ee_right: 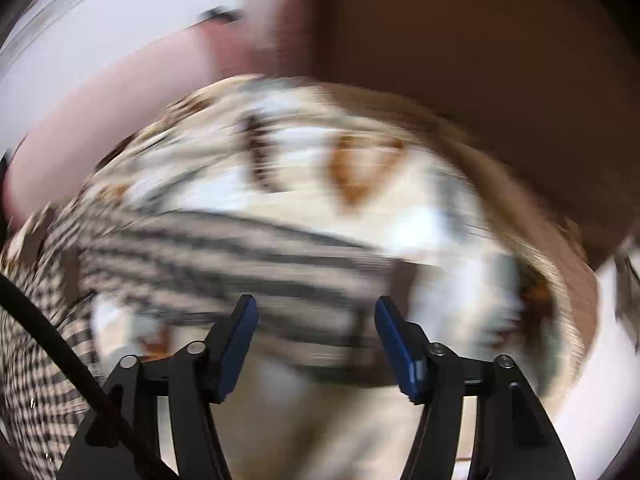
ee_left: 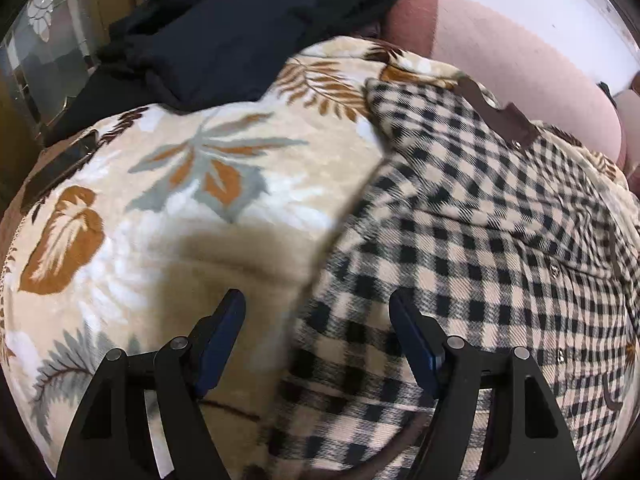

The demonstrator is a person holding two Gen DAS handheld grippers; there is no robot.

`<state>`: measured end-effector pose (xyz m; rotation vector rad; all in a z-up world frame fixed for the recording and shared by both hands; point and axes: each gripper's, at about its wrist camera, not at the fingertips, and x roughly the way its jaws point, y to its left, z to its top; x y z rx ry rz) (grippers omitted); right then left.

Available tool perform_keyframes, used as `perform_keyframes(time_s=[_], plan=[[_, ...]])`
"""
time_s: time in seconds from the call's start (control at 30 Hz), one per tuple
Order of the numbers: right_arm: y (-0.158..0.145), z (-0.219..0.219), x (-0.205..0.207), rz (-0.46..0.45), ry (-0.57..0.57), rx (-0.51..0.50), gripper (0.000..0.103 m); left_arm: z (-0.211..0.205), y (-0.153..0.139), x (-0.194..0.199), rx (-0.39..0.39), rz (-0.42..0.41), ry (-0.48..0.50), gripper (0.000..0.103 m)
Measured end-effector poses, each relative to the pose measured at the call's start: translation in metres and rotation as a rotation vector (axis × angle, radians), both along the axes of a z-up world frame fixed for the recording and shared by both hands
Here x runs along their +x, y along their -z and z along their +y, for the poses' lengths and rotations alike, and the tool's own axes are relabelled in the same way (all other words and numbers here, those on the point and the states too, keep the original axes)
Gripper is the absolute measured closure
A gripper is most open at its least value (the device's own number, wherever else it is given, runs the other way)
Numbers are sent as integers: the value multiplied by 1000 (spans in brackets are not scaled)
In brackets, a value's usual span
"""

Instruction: Fold large clothes

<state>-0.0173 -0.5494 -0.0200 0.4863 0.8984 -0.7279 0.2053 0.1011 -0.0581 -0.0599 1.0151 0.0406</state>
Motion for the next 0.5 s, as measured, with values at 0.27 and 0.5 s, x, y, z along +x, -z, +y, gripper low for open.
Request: perform_keyframes(time_s=[0.27,0.5], plan=[[47,-49,-30,-113,93,229,36,-27,14,-7,43,2,27,30],[51,-37,-2,-173,58,227,30,-30,14,-10,59,-4,35,30]])
